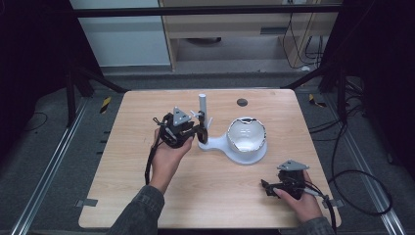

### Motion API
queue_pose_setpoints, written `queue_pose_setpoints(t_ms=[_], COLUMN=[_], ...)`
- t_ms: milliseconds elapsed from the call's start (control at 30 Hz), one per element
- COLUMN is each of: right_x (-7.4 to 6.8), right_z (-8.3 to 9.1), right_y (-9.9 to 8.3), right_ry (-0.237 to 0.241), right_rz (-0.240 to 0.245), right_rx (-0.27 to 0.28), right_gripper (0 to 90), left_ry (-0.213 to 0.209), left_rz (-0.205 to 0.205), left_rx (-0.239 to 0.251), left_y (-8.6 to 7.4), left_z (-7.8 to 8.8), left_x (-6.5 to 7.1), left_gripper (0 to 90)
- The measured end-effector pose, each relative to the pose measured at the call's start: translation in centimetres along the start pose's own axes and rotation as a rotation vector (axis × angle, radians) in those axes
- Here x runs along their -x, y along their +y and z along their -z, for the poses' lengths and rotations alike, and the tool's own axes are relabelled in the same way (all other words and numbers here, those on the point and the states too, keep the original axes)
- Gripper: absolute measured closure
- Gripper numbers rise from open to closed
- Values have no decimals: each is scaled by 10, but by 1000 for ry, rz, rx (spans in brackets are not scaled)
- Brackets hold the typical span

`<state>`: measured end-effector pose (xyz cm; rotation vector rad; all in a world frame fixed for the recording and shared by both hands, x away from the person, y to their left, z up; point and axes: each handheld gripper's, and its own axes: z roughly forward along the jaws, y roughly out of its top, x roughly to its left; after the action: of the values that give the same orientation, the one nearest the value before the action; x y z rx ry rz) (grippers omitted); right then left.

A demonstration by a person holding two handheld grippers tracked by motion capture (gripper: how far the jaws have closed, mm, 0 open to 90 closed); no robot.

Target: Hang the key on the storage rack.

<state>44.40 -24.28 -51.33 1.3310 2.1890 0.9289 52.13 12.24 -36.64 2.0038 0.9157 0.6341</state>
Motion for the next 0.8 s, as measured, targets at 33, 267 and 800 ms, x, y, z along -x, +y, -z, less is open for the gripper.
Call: queue_pose_setpoints(t_ms=[33, 267, 800], right_x=[0, 0, 0], right_z=[0, 0, 0], right_y=[0, 0, 0], right_ry=[0, 0, -1], right_rz=[0, 0, -3], right_rx=[0, 0, 0], right_gripper=[4, 4, 4], left_ry=[1, 1, -22], left_rz=[4, 0, 15], left_rx=[5, 7, -65], left_y=[-1, -5, -33], left_z=[1, 5, -1], left_x=[0, -1, -6], left_gripper=[738, 711, 113])
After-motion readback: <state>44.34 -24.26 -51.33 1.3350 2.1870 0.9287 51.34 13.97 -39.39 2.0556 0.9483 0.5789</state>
